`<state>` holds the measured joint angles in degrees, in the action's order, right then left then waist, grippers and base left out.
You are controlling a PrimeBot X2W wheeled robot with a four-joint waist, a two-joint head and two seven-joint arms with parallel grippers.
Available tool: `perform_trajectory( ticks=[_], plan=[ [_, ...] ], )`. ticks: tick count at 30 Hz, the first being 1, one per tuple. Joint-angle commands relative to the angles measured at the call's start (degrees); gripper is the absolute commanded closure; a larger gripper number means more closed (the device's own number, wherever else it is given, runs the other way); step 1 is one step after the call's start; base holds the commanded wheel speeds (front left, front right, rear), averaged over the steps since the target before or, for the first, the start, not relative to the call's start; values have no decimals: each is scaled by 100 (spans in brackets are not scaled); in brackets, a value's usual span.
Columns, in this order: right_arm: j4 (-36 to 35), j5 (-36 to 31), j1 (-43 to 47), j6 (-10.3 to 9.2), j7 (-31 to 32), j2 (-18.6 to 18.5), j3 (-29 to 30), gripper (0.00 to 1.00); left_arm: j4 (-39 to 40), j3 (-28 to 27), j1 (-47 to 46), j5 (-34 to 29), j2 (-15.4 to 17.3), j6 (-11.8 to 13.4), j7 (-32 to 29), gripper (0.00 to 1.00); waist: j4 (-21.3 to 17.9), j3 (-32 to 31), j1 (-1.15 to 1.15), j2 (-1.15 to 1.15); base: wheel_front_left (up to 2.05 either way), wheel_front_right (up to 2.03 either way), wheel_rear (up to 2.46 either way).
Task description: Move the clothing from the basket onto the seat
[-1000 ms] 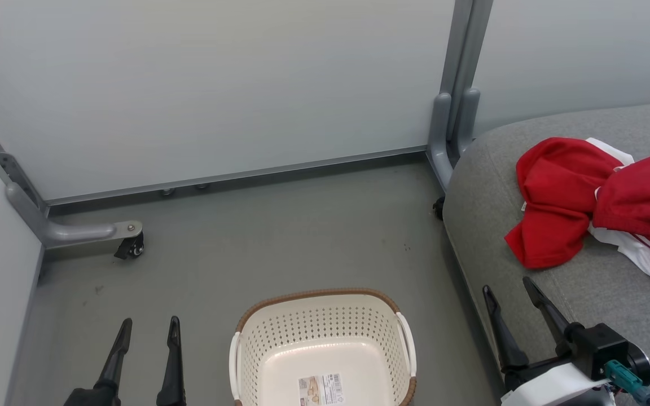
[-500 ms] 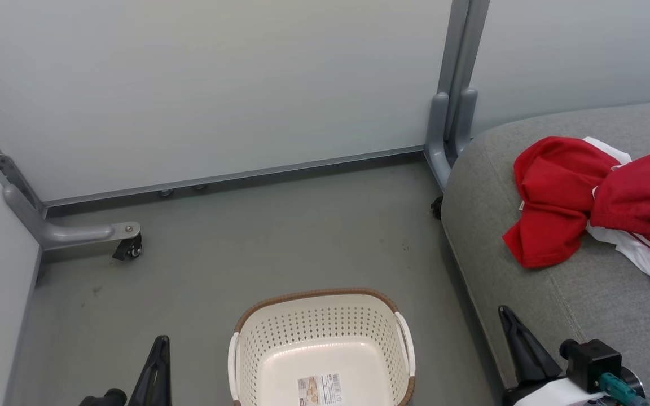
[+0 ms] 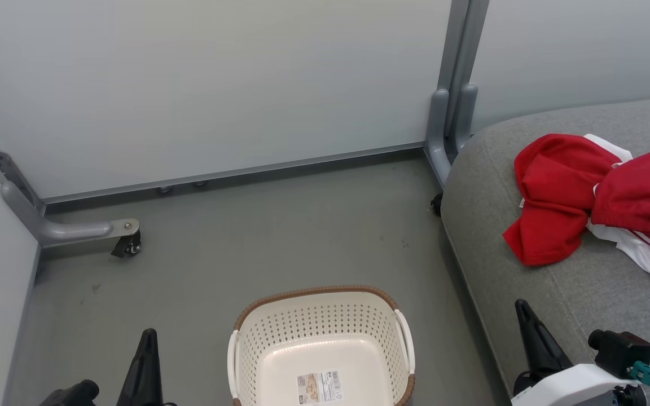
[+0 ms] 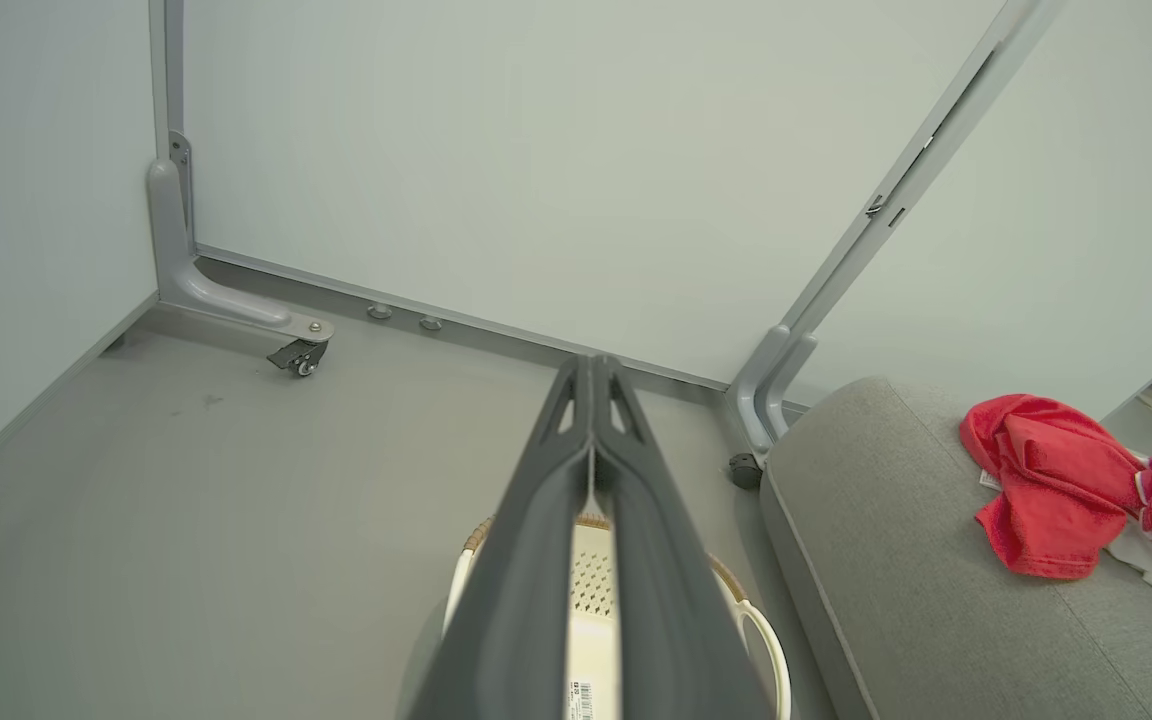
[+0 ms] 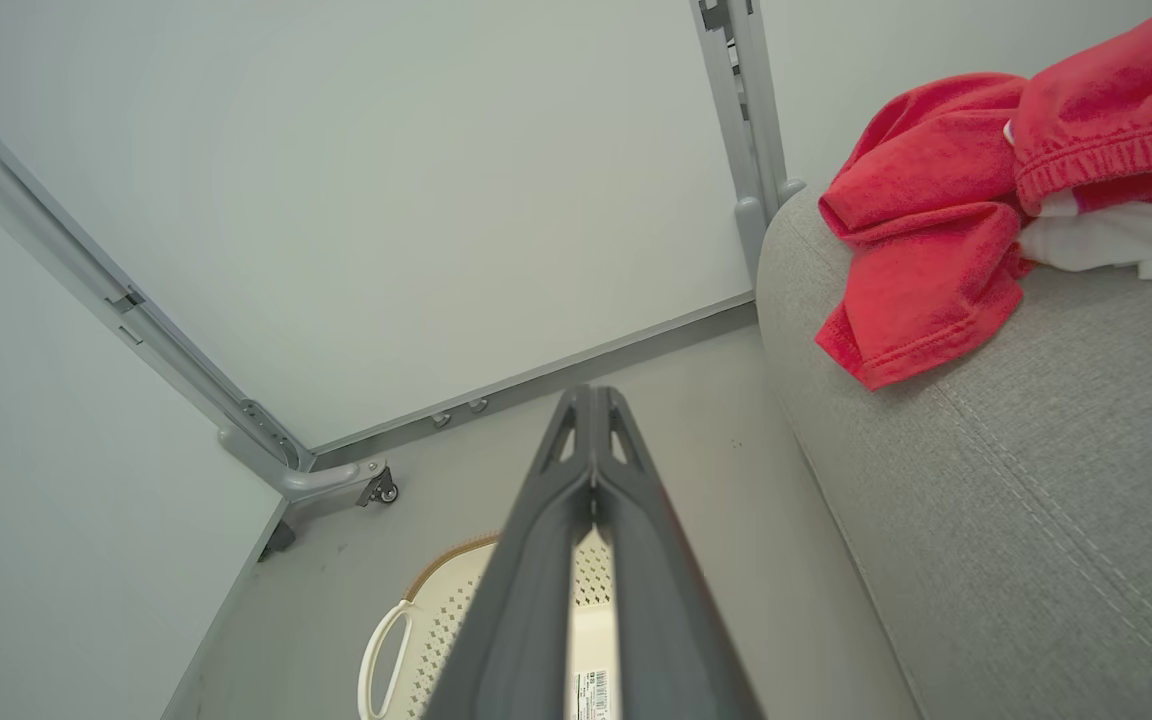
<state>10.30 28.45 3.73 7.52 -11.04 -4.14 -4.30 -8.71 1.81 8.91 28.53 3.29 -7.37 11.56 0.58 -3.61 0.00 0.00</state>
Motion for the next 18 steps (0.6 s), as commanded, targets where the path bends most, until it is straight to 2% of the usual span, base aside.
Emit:
perform_trajectory(
  ticks=[1,18],
  plan=[
    [-59,248,-194,-1,47,-40,47,100,54,-34,-220,243,68,1,-46,100,-1,5,0,0,0,0,0],
    [33,1741,-391,-2,393,-53,226,100,-83,-113,-540,1773,126,-6,-371,100,-10,64,0,0,0,0,0]
  ],
)
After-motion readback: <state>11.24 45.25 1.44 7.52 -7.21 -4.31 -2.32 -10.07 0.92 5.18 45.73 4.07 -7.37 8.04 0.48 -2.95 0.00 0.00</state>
